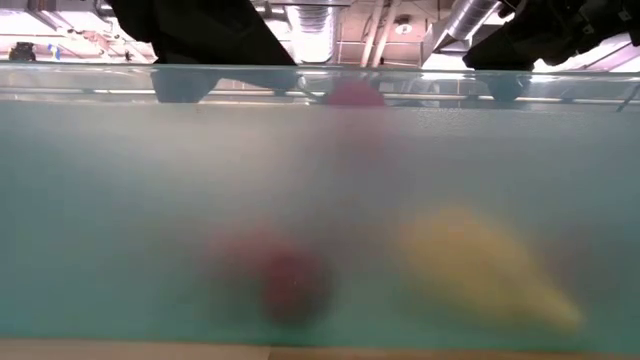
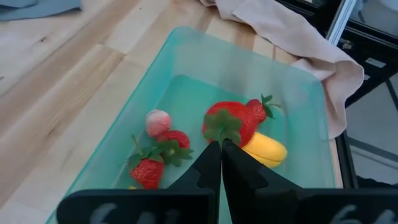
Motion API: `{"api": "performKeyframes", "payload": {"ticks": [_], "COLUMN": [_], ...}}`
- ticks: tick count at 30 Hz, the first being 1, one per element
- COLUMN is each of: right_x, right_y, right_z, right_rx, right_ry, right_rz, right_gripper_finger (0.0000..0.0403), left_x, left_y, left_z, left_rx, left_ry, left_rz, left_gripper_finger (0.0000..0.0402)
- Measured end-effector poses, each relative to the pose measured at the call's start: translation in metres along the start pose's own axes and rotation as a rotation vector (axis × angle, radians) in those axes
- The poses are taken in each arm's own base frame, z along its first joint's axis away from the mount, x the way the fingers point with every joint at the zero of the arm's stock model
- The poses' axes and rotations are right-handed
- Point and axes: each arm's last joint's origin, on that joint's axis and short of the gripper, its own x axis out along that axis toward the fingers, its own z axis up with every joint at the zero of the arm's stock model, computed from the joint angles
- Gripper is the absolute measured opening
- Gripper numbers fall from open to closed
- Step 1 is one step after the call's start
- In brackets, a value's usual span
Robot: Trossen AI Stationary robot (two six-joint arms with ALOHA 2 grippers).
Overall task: Pick and placing Produce into tupperware
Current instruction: Put the red strawberry into the green bin, then put the green kiwi into the green bin
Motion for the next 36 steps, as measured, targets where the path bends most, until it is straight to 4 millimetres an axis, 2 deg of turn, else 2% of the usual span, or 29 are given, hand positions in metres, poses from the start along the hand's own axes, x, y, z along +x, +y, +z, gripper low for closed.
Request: {"api": "performKeyframes", "payload": {"ticks": [9,17,22,28,36], "right_x": [0.0,0.0,0.0,0.0,0.0], "right_y": [0.0,0.0,0.0,0.0,0.0], "right_z": [0.0,0.0,0.0,0.0,0.0], "right_rx": [0.0,0.0,0.0,0.0,0.0], "right_ry": [0.0,0.0,0.0,0.0,-0.001], "right_rz": [0.0,0.0,0.0,0.0,0.0], "right_gripper_finger": [0.0059,0.0059,0.0059,0.0059,0.0059], "left_x": [0.0,-0.001,-0.009,-0.028,-0.048], "left_y": [0.0,-0.001,0.005,0.025,0.073], "left_z": [0.001,0.004,0.012,0.017,0.028], "left_rx": [0.049,0.106,0.07,-0.029,-0.1], "left_ry": [-0.013,-0.061,-0.131,-0.217,-0.189], "left_rz": [0.012,0.034,0.145,0.398,0.679], "left_gripper_finger": [0.001,0.0071,0.0095,0.0099,0.0099]}}
